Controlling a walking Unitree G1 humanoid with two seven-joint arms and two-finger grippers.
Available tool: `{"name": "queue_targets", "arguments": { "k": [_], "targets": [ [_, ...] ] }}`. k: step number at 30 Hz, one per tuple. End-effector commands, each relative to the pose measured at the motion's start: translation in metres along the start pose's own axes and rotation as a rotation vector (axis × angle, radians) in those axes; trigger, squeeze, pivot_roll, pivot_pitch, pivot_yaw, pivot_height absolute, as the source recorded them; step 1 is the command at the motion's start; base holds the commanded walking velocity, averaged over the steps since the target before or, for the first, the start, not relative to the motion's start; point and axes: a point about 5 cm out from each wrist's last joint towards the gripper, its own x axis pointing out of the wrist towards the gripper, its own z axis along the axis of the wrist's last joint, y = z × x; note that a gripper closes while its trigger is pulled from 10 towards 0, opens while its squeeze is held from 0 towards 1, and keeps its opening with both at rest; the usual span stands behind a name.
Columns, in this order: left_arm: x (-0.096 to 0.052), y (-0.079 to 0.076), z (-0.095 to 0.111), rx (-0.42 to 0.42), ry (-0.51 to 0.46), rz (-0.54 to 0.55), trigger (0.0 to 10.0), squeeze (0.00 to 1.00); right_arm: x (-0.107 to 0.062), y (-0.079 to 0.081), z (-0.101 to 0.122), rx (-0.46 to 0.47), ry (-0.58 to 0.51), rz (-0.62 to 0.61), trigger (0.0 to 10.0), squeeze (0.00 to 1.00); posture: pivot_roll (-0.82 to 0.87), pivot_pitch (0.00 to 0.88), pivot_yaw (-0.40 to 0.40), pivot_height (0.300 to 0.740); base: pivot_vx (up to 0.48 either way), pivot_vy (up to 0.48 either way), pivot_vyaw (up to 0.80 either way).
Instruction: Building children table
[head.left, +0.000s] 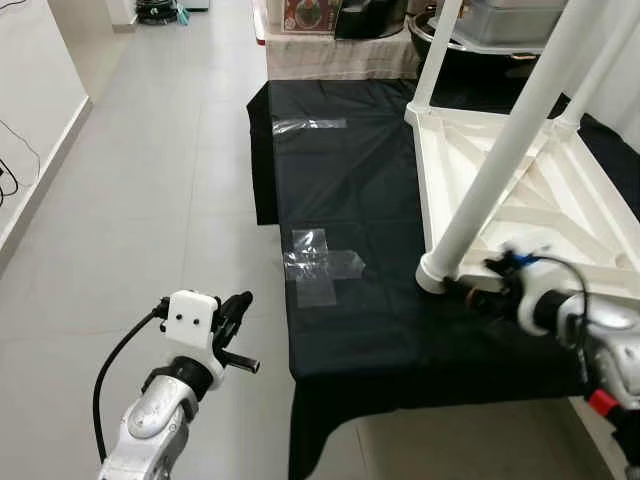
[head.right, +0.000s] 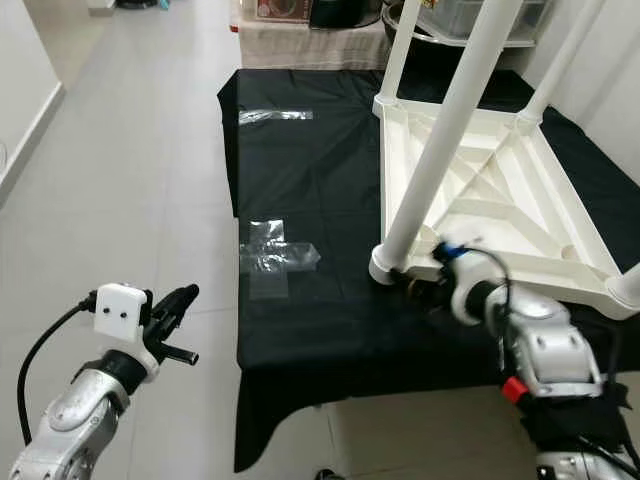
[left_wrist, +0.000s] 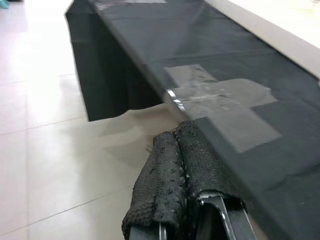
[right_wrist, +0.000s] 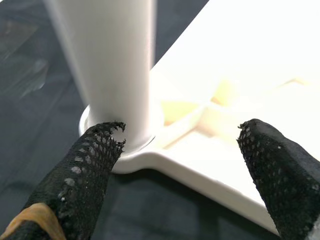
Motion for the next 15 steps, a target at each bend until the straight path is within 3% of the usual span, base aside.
{"name": "queue_targets", "arguments": {
  "k": [1,4,6,8,9,12,15],
  "targets": [
    [-0.002,0.0,-0.002,0.004,0.019,-0.006,10.0,0.0,0.002,0.002,0.001,0.031,-0.018,-0.007,10.0,0.0,0.01,0.163,-0.059,0.74,0.0,0.0,0.0],
    [-0.002,0.0,-0.002,0.005,0.02,-0.008,10.0,0.0,0.004,0.005,0.008,0.053,-0.063,0.004,10.0,0.0,0.01,0.163,-0.059,0.74,0.0,0.0,0.0],
    [-0.003,0.0,-0.002,0.003,0.02,-0.007,10.0,0.0,0.005,0.019,0.017,0.064,-0.122,0.109,10.0,0.0,0.01,0.164,-0.061,0.74,0.0,0.0,0.0],
    [-0.003,0.0,-0.002,0.003,0.02,-0.007,10.0,0.0,0.005,0.019,0.017,0.064,-0.122,0.109,10.0,0.0,0.01,0.164,-0.061,0.74,0.0,0.0,0.0],
    [-0.002,0.0,-0.002,0.003,0.02,-0.006,10.0,0.0,0.004,0.031,0.021,0.053,-0.137,0.197,10.0,0.0,0.01,0.166,-0.061,0.74,0.0,0.0,0.0],
    [-0.002,-0.001,-0.002,0.002,0.02,-0.005,10.0,0.0,0.004,0.044,0.024,0.031,-0.149,0.276,10.0,0.0,0.01,0.167,-0.064,0.74,0.0,0.0,0.0],
    [-0.002,-0.001,-0.002,0.001,0.02,-0.004,10.0,0.0,0.005,0.045,0.024,0.018,-0.146,0.278,10.0,0.0,0.02,0.167,-0.065,0.74,0.0,0.0,0.0]
  ]
}}
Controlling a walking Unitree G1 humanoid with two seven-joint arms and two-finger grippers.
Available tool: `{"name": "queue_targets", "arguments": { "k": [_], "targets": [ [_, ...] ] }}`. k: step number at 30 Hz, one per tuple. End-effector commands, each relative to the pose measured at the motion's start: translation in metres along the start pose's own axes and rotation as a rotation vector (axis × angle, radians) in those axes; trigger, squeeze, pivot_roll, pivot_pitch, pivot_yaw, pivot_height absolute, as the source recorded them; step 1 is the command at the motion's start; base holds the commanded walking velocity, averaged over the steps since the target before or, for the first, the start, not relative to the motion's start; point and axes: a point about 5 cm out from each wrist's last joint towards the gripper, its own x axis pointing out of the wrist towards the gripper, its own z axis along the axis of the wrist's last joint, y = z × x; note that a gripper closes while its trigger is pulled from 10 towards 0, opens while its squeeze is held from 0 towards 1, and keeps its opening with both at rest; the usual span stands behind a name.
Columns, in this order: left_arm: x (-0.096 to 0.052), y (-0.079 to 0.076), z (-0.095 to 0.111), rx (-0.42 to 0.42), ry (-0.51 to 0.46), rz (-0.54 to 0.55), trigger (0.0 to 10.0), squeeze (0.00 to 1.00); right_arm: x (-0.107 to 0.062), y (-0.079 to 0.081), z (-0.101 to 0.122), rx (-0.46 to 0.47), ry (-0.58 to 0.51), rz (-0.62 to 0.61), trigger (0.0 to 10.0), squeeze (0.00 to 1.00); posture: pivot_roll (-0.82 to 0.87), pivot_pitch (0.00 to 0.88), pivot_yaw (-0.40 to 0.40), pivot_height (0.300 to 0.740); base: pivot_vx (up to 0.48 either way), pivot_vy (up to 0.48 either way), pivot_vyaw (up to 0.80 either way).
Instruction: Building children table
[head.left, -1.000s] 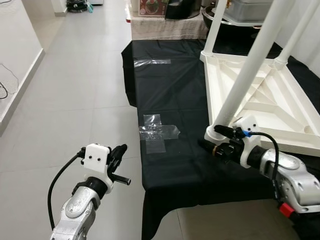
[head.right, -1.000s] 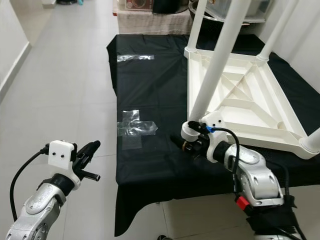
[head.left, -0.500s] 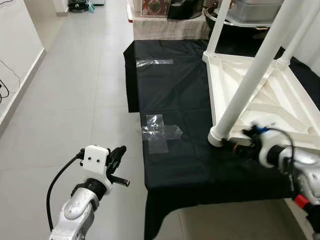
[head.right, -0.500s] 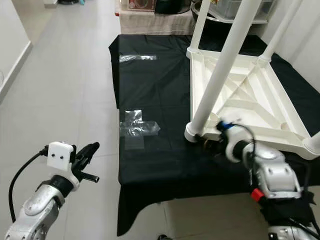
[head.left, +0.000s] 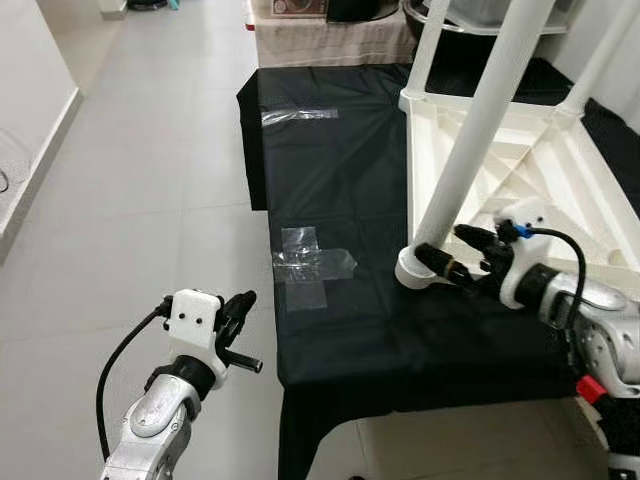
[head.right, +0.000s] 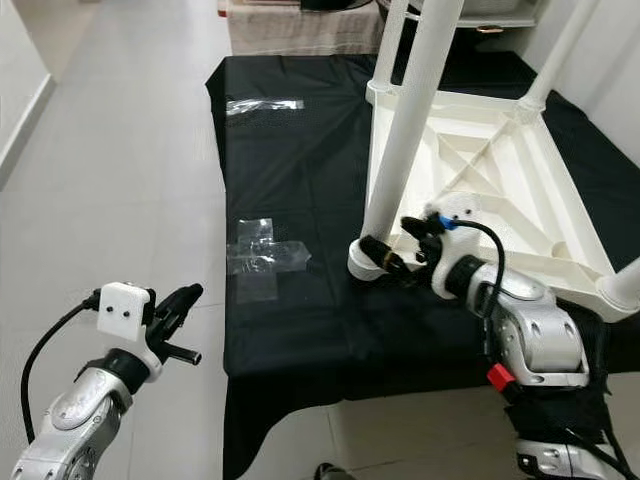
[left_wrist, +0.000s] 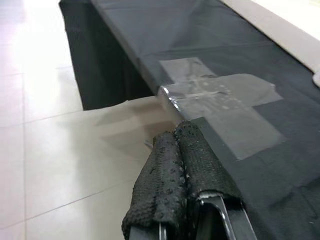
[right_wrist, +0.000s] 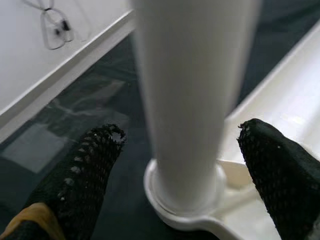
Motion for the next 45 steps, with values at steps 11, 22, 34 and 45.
{"name": "queue_targets", "arguments": {
  "k": [11,22,34,45],
  "targets": [
    [-0.002,-0.001,-0.002,-0.003,0.017,0.001,10.0,0.0,0.017,0.004,0.006,0.036,-0.065,-0.066,10.0,0.0,0.01,0.17,-0.064,0.74,0.0,0.0,0.0],
    [-0.002,-0.001,-0.002,-0.002,0.019,0.004,10.0,0.0,0.03,0.027,0.011,0.097,-0.132,0.016,0.0,0.0,0.02,0.173,-0.065,0.74,0.0,0.0,0.0],
    [-0.001,0.001,-0.004,-0.002,0.027,-0.006,10.0,0.0,-0.008,0.05,0.016,0.015,-0.123,0.429,0.0,0.0,0.01,0.165,-0.048,0.74,0.0,0.0,0.0],
    [-0.001,0.001,-0.003,0.002,0.028,-0.007,10.0,0.0,-0.014,0.063,0.017,0.018,-0.131,0.578,0.0,0.0,0.01,0.165,-0.043,0.74,0.0,0.0,0.0]
  ]
}}
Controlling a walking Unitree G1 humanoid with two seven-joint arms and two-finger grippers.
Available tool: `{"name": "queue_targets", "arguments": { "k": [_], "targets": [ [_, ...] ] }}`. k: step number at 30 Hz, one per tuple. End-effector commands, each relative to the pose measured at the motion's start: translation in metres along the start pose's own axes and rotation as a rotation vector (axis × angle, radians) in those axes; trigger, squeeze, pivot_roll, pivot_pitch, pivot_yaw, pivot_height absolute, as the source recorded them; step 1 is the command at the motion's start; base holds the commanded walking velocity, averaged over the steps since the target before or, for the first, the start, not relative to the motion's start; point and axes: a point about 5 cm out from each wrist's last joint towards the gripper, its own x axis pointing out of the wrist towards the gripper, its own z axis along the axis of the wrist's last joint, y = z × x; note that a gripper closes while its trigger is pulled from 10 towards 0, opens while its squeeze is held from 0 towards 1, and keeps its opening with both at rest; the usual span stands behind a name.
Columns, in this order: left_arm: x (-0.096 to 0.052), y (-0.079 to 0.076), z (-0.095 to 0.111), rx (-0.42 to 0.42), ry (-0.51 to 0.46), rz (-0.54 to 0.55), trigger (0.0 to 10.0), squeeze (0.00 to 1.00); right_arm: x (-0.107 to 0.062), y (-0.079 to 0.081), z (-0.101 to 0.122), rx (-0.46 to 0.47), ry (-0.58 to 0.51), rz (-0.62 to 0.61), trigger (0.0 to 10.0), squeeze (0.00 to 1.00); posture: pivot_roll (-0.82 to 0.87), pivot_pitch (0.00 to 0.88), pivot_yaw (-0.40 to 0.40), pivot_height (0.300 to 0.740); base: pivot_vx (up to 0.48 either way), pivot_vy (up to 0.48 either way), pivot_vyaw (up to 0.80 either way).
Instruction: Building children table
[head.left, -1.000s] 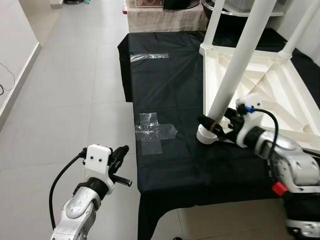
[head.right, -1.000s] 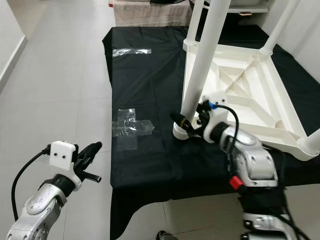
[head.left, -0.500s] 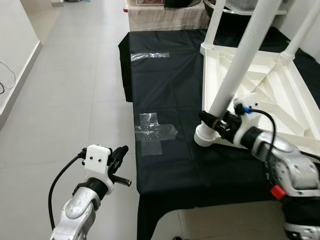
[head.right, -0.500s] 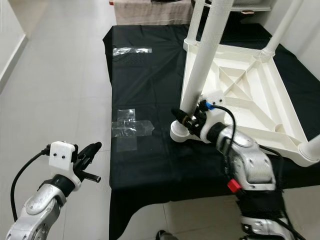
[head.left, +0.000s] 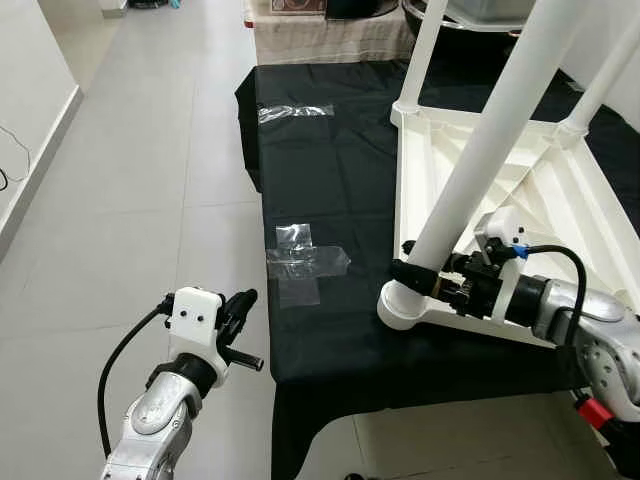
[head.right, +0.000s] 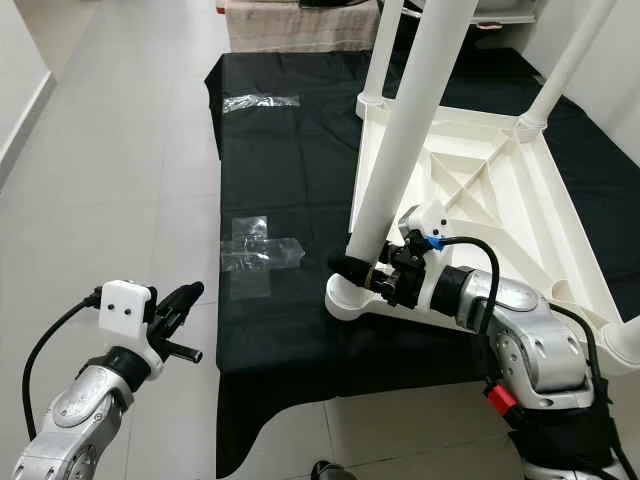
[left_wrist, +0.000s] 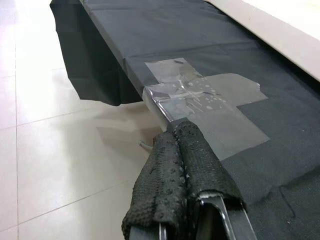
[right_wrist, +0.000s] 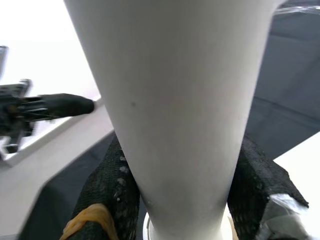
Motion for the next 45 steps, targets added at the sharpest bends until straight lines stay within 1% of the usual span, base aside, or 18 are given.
{"name": "queue_targets", "arguments": {
  "k": [1,4,7,12,17,21,22,25,26,28,29,33,35,36,37,38,40,45],
  "targets": [
    [-0.002,0.001,-0.005,0.001,0.031,0.001,10.0,0.0,0.009,0.025,0.007,0.032,-0.069,0.229,0.0,0.0,0.01,0.165,-0.043,0.74,0.0,0.0,0.0],
    [-0.002,0.001,-0.005,0.0,0.031,0.0,10.0,0.0,0.017,0.043,0.012,0.026,-0.094,0.408,0.0,0.0,0.02,0.164,-0.035,0.74,0.0,0.0,0.0],
    [-0.001,0.001,-0.005,-0.001,0.031,-0.002,10.0,0.0,0.024,0.049,0.013,0.001,-0.104,0.48,0.0,0.0,0.02,0.165,-0.035,0.74,0.0,0.0,0.0],
    [-0.002,0.001,-0.005,0.0,0.031,0.0,10.0,0.0,0.04,0.05,0.007,-0.05,-0.076,0.535,0.0,0.0,0.03,0.167,-0.038,0.74,0.0,0.0,0.0],
    [-0.002,0.002,-0.004,0.0,0.029,0.007,10.0,0.0,0.047,0.053,0.005,-0.057,-0.076,0.574,0.0,0.0,0.04,0.17,-0.036,0.74,0.0,0.0,0.0],
    [-0.003,0.001,-0.004,0.0,0.03,0.006,10.0,0.0,0.049,0.055,0.005,-0.056,-0.075,0.585,0.0,0.0,0.04,0.171,-0.037,0.74,0.0,0.0,0.0],
    [-0.003,0.001,-0.004,0.0,0.03,0.006,10.0,0.0,0.055,0.047,0.0,-0.081,-0.055,0.485,0.9,0.0,0.04,0.174,-0.037,0.74,0.0,0.0,0.0],
    [-0.003,0.001,-0.004,0.0,0.031,0.006,10.0,0.0,0.059,0.038,-0.004,-0.099,-0.041,0.396,0.9,0.0,0.04,0.174,-0.037,0.74,0.0,0.0,0.0],
    [-0.003,0.0,-0.004,0.0,0.031,0.007,10.0,0.0,0.059,0.03,-0.008,-0.106,-0.026,0.322,10.0,0.0,0.04,0.172,-0.041,0.74,0.0,0.0,0.0],
    [-0.003,0.0,-0.004,0.0,0.03,0.006,10.0,0.0,0.057,0.024,-0.01,-0.099,-0.021,0.273,10.0,0.0,0.04,0.171,-0.042,0.74,0.0,0.0,0.0],
    [-0.002,0.0,-0.004,-0.001,0.03,0.006,10.0,0.0,0.049,0.012,-0.013,-0.058,-0.023,0.187,10.0,1.0,0.04,0.17,-0.045,0.74,0.0,0.0,0.0],
    [-0.002,-0.001,-0.005,-0.002,0.031,0.002,10.0,0.0,0.03,0.008,-0.018,-0.042,-0.007,0.152,10.0,1.0,0.02,0.159,-0.052,0.74,0.0,0.0,0.0],
    [-0.002,-0.001,-0.005,-0.002,0.031,0.002,10.0,0.0,0.03,0.008,-0.018,-0.042,-0.007,0.152,10.0,1.0,0.02,0.159,-0.052,0.74,0.0,0.0,0.0],
    [-0.002,-0.001,-0.006,-0.002,0.031,-0.001,10.0,0.0,0.018,0.009,-0.022,-0.023,0.007,0.15,10.0,1.0,0.02,0.152,-0.052,0.74,0.0,0.0,0.0],
    [-0.002,-0.001,-0.006,-0.002,0.031,-0.001,10.0,0.0,0.018,0.009,-0.022,-0.023,0.007,0.15,10.0,1.0,0.02,0.152,-0.052,0.74,0.0,0.0,0.0],
    [-0.002,-0.001,-0.006,-0.001,0.03,-0.006,10.0,0.0,0.001,0.013,-0.027,-0.002,0.039,0.172,10.0,1.0,0.01,0.149,-0.052,0.74,0.0,0.0,0.0],
    [-0.001,0.0,-0.005,-0.001,0.026,-0.009,10.0,0.0,-0.012,0.017,-0.031,0.017,0.068,0.194,10.0,1.0,0.0,0.153,-0.052,0.74,0.0,0.0,0.0],
    [0.0,0.001,0.0,-0.004,0.01,-0.032,10.0,0.0,-0.03,0.025,-0.039,0.057,0.11,0.216,10.0,1.0,-0.01,0.152,-0.05,0.74,0.0,0.0,0.0]
  ]
}}
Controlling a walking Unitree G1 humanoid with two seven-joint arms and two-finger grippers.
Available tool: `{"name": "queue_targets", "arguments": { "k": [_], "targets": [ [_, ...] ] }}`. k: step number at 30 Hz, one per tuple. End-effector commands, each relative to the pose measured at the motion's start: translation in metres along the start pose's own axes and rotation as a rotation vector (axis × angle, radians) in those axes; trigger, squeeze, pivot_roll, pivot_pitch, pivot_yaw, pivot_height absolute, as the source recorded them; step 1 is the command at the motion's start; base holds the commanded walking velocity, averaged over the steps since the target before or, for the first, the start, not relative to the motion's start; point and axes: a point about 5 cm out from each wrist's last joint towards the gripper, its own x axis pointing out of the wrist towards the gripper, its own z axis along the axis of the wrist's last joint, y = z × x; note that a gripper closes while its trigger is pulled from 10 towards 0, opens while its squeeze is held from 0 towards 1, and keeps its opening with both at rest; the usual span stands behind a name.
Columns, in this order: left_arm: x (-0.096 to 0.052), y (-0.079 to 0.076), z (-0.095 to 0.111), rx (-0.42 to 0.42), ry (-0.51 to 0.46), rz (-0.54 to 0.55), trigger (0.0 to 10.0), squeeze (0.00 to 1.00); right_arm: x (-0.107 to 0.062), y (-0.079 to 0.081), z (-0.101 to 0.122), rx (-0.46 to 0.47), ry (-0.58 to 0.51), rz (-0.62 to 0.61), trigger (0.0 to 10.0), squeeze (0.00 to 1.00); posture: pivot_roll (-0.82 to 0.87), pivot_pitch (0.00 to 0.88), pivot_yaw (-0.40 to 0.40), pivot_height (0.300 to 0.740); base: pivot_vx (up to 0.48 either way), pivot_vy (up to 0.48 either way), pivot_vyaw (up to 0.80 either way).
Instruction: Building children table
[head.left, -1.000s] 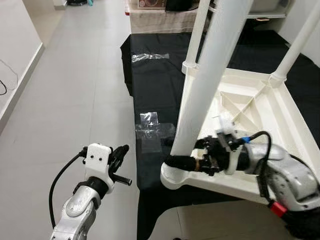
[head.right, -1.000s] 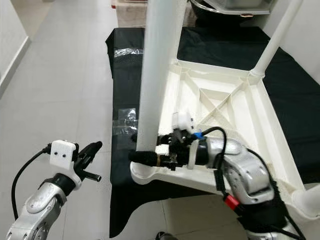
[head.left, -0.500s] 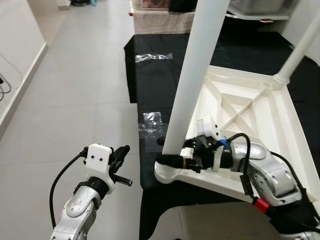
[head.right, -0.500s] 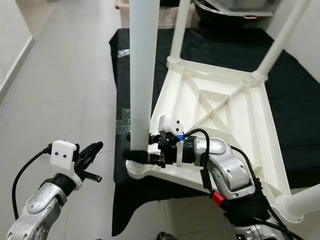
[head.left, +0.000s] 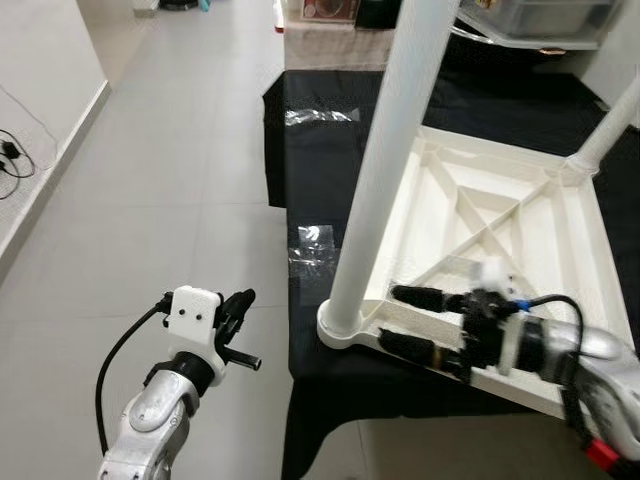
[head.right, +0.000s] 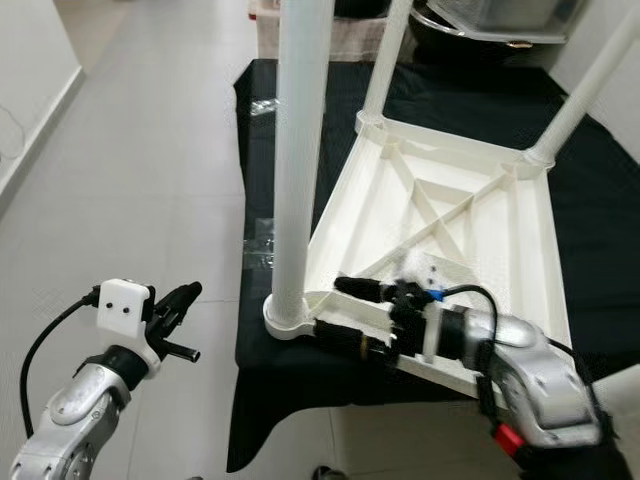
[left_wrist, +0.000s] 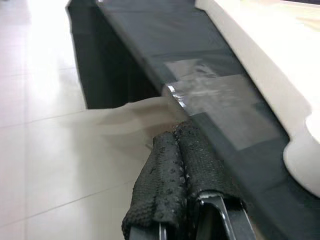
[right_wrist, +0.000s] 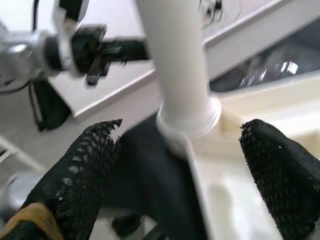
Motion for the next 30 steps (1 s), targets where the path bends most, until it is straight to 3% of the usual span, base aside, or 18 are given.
{"name": "queue_targets", "arguments": {
  "k": [1,4,6,7,8,9,10,14,15,17,18,20,21,23,24,25,26,30],
  "targets": [
    [-0.001,0.001,0.003,-0.009,-0.006,-0.03,10.0,0.0,-0.008,0.009,-0.004,0.028,0.018,0.028,10.0,1.0,-0.01,0.153,-0.049,0.74,0.0,0.0,0.0],
    [0.0,0.0,0.016,-0.027,-0.055,-0.094,10.0,0.0,-0.017,0.008,-0.018,0.048,0.054,-0.078,10.0,1.0,-0.02,0.153,-0.052,0.74,0.0,0.0,0.0],
    [-0.001,-0.002,0.03,-0.036,-0.106,-0.163,10.0,0.0,-0.021,-0.005,-0.03,0.059,0.052,-0.288,10.0,1.0,-0.03,0.154,-0.054,0.74,0.0,0.0,0.0],
    [-0.001,-0.002,0.03,-0.036,-0.106,-0.163,10.0,0.0,-0.021,-0.005,-0.03,0.059,0.052,-0.288,10.0,1.0,-0.03,0.154,-0.054,0.74,0.0,0.0,0.0],
    [-0.002,-0.003,0.037,-0.038,-0.132,-0.199,10.0,0.0,-0.023,-0.012,-0.037,0.066,0.058,-0.416,10.0,1.0,-0.03,0.154,-0.054,0.74,0.0,0.0,0.0],
    [-0.002,-0.003,0.037,-0.038,-0.132,-0.199,10.0,0.0,-0.023,-0.012,-0.037,0.066,0.058,-0.416,10.0,1.0,-0.03,0.154,-0.054,0.74,0.0,0.0,0.0],
    [-0.004,-0.003,0.045,-0.043,-0.157,-0.229,10.0,0.0,-0.024,-0.018,-0.043,0.096,0.064,-0.535,10.0,1.0,-0.04,0.155,-0.056,0.74,0.0,0.0,0.0],
    [-0.01,0.0,0.059,-0.054,-0.201,-0.272,10.0,0.0,-0.024,-0.022,-0.051,0.114,0.078,-0.681,10.0,1.0,-0.05,0.155,-0.049,0.74,0.0,0.0,0.0],
    [-0.026,0.008,0.068,-0.055,-0.211,-0.294,10.0,0.0,-0.015,-0.017,-0.058,0.14,0.079,-0.694,10.0,0.7,-0.04,0.157,-0.047,0.74,0.0,0.0,0.0],
    [-0.032,0.011,0.069,-0.055,-0.207,-0.303,10.0,0.0,-0.012,-0.015,-0.06,0.154,0.075,-0.691,10.0,0.7,-0.04,0.157,-0.047,0.74,0.0,0.0,0.0],
    [-0.04,0.012,0.068,-0.052,-0.191,-0.316,10.0,0.0,-0.009,-0.015,-0.061,0.151,0.077,-0.689,10.0,0.0,-0.03,0.158,-0.05,0.74,0.0,0.0,0.0],
    [-0.045,0.012,0.067,-0.05,-0.179,-0.325,10.0,0.0,-0.007,-0.015,-0.061,0.145,0.078,-0.689,10.0,0.0,-0.03,0.158,-0.05,0.74,0.0,0.0,0.0],
    [-0.058,0.008,0.055,-0.088,-0.105,-0.337,10.0,0.0,0.0,-0.014,-0.056,0.161,0.031,-0.652,10.0,0.0,-0.01,0.158,-0.059,0.74,0.0,0.0,0.0],
    [-0.058,0.008,0.055,-0.088,-0.105,-0.337,10.0,0.0,0.0,-0.014,-0.056,0.161,0.031,-0.652,10.0,0.0,-0.01,0.158,-0.059,0.74,0.0,0.0,0.0],
    [-0.065,0.002,0.044,-0.134,-0.048,-0.342,10.0,0.0,0.008,-0.009,-0.048,0.171,-0.034,-0.582,10.0,0.0,-0.01,0.157,-0.059,0.74,0.0,0.0,0.0],
    [-0.065,0.002,0.044,-0.134,-0.048,-0.342,10.0,0.0,0.008,-0.009,-0.048,0.171,-0.034,-0.582,10.0,0.0,-0.01,0.157,-0.059,0.74,0.0,0.0,0.0],
    [-0.066,-0.008,0.034,-0.168,-0.016,-0.351,10.0,0.0,0.013,-0.001,-0.035,0.169,-0.131,-0.478,10.0,0.0,-0.01,0.153,-0.061,0.74,0.0,0.0,0.0],
    [-0.062,-0.021,0.025,-0.223,0.018,-0.373,10.0,0.0,0.015,0.011,-0.019,0.179,-0.231,-0.366,10.0,0.0,-0.02,0.143,-0.057,0.74,0.0,0.0,0.0]
  ]
}}
